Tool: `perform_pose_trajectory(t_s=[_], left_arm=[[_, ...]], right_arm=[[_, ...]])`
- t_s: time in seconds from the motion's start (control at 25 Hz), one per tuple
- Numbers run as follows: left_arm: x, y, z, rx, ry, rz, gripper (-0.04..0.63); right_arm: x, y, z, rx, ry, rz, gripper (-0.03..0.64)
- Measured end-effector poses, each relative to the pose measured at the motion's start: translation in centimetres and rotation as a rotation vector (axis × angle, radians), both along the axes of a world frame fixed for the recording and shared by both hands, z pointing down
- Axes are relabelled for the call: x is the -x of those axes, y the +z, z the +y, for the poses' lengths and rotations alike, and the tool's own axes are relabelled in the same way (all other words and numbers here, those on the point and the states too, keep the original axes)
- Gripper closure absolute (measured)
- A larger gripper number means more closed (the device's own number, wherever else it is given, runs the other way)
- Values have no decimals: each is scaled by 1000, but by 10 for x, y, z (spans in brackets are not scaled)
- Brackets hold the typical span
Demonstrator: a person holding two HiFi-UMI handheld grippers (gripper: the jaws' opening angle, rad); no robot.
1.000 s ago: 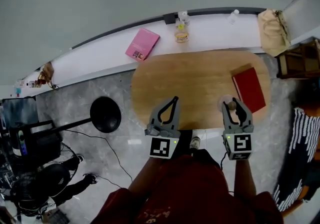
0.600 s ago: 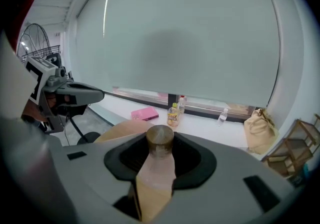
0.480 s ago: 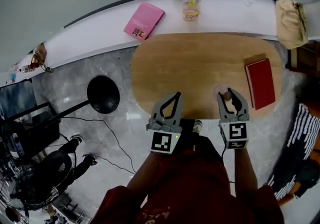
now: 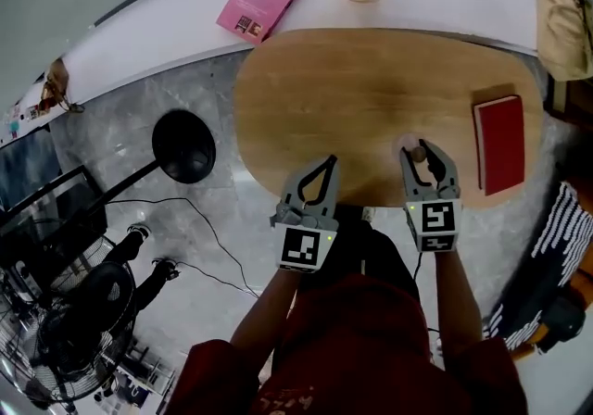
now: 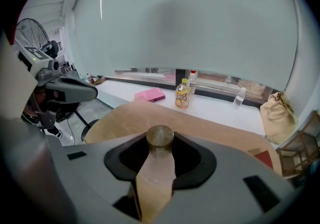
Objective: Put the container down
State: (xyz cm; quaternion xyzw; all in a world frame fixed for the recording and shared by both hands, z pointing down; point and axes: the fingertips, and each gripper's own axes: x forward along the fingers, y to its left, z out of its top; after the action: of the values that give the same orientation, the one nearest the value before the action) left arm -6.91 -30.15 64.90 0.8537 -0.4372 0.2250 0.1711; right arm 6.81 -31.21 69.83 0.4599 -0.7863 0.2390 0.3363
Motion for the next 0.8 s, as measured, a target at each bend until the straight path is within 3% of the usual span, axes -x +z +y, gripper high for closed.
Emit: perform_pose_trajectory(t_s=[0.24,0.8], left_arm=[[4,45,1,80,-25,0,591],[3,101,7,144,-20,7,591]], right_arm=[[7,54,-9,42,-51,32,479],[27,125,-31,61,-103,37,479]])
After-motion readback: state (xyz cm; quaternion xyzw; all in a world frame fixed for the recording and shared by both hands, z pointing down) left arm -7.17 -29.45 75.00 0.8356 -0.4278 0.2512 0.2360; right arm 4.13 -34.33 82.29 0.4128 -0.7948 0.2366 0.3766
